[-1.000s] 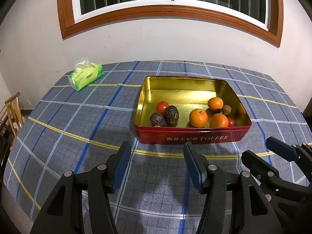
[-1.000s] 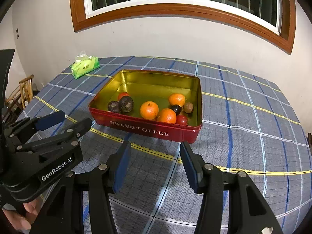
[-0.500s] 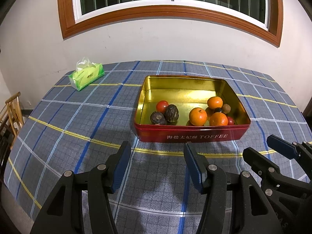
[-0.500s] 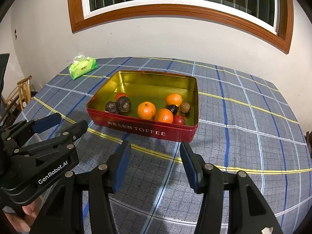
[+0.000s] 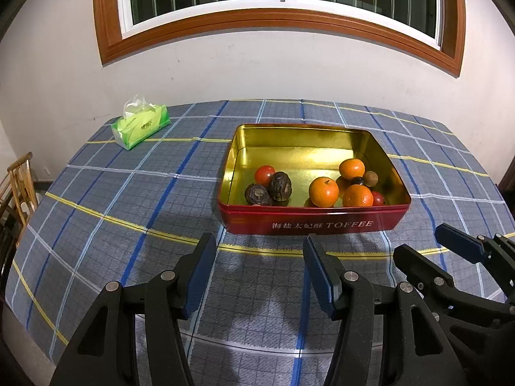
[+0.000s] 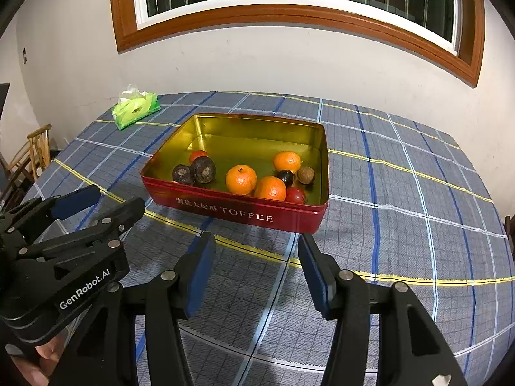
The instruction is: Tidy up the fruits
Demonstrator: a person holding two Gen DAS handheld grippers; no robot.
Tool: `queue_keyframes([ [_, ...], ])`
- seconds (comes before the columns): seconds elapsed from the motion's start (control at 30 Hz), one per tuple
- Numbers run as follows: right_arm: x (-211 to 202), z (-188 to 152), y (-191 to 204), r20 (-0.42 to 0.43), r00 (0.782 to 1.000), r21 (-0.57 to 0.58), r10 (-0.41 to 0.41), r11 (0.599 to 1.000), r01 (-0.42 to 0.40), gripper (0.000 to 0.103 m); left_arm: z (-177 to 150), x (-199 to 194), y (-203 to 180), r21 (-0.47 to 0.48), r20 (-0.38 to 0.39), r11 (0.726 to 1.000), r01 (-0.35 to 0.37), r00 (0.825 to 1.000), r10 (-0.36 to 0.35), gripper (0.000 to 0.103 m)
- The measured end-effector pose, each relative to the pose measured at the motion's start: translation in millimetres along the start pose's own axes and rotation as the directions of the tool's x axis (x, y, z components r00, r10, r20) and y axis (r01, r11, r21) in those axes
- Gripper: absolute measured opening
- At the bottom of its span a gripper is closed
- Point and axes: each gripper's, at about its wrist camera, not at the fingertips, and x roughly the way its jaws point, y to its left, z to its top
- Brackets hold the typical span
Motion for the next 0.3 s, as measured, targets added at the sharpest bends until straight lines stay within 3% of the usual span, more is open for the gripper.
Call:
queue_keyframes([
  [0.3,1.3,-0.7,-0.8,-0.003,1.000,0.002,-0.002,1.000,0.002,0.051,1.8,0.9,-2.7,0.006,0.001,1.000,0.001,1.000,-0.001,0.057],
])
